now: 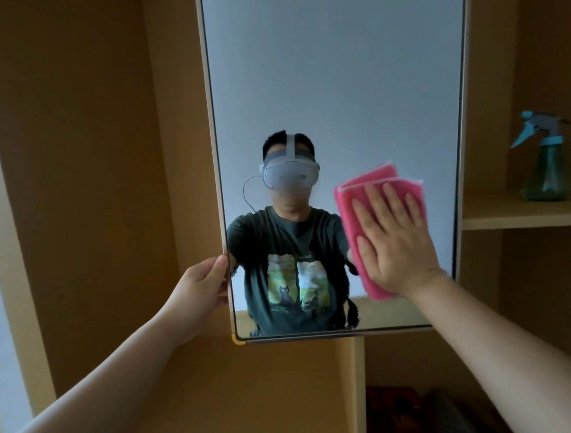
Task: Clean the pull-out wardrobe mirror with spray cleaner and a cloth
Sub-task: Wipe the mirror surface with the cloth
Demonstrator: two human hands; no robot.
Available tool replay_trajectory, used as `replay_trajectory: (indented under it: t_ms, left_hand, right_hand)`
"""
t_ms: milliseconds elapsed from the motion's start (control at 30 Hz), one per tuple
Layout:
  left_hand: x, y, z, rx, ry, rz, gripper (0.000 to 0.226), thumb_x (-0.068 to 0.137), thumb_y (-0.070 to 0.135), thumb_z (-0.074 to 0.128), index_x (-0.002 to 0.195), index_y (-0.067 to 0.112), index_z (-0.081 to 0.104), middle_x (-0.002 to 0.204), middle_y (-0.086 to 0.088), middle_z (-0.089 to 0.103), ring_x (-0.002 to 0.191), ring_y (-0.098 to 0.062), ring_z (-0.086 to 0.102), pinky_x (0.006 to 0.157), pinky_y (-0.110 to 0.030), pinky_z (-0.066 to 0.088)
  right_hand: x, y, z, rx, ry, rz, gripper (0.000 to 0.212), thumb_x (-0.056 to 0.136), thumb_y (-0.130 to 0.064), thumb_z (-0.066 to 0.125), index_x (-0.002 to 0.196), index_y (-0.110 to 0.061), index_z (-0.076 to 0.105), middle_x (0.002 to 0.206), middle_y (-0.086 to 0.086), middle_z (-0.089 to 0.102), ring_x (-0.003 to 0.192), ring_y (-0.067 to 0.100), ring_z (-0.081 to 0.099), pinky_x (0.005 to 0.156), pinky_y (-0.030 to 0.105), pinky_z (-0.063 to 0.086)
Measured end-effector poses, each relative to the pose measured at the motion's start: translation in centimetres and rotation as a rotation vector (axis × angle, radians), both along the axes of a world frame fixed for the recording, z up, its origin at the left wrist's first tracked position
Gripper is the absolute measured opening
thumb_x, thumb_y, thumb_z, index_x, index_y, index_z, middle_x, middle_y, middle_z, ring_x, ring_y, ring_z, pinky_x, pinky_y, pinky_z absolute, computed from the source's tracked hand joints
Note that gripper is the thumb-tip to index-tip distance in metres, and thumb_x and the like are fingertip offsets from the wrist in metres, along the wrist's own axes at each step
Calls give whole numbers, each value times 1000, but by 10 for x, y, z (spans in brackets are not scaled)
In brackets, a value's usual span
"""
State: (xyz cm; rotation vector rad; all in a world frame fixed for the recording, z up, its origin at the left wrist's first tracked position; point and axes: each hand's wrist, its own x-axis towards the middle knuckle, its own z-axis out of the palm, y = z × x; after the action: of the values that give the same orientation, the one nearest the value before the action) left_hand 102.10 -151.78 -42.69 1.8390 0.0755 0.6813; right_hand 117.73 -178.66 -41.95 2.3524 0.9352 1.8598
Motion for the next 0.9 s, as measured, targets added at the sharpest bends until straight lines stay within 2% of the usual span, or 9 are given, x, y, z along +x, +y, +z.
replay_trajectory:
  t_ms: [133, 333, 533, 633, 767, 900]
  left_hand:
    - [0, 1, 0, 12, 3, -14, 34, 105, 28, 35, 85, 31, 62, 74, 8, 73, 64, -3, 68, 63, -20, 53]
    - [1, 2, -1, 13, 9, -17, 33, 104, 30, 35, 91, 28, 65, 73, 7, 74, 65, -4, 69, 62, -20, 51]
    - [1, 2, -1, 4, -6, -4, 34, 104, 30, 36, 86, 30, 64, 73, 3, 73, 68, -7, 68, 57, -15, 51]
    - [1, 1, -1, 14, -8, -7, 34, 105, 29, 35, 86, 30, 63, 68, 8, 72, 63, -3, 67, 55, -14, 51]
    - [3, 3, -2, 3, -7, -7, 34, 104, 31, 36, 87, 28, 65, 73, 1, 71, 73, -13, 66, 70, -26, 56]
    - [3, 4, -2, 5, 9, -15, 34, 104, 32, 36, 87, 30, 65, 76, 2, 74, 72, -10, 69, 71, -27, 55]
  right_hand:
    - [6, -25, 37, 199, 55, -61, 61, 98, -40, 22, 152, -13, 22, 158, 16, 20, 147, 36, 16, 120, 50, 7]
    - [10, -31, 34, 242, 38, -70, 59, 100, -38, 20, 153, -13, 18, 159, 16, 20, 147, 37, 15, 120, 51, 8]
    - [5, -33, -15, 262, 90, -62, 60, 100, -38, 18, 153, -9, 16, 159, 17, 16, 147, 37, 12, 121, 50, 5]
    - [4, -33, -55, 261, 113, -64, 60, 100, -38, 17, 153, -9, 14, 158, 17, 12, 147, 37, 11, 120, 52, 5]
    - [6, -29, -82, 289, 136, -83, 60, 100, -37, 17, 153, -9, 13, 158, 17, 10, 147, 37, 8, 120, 54, 6]
    - [6, -29, -86, 301, 136, -77, 60, 100, -38, 16, 153, -10, 11, 159, 16, 10, 147, 37, 8, 119, 55, 7]
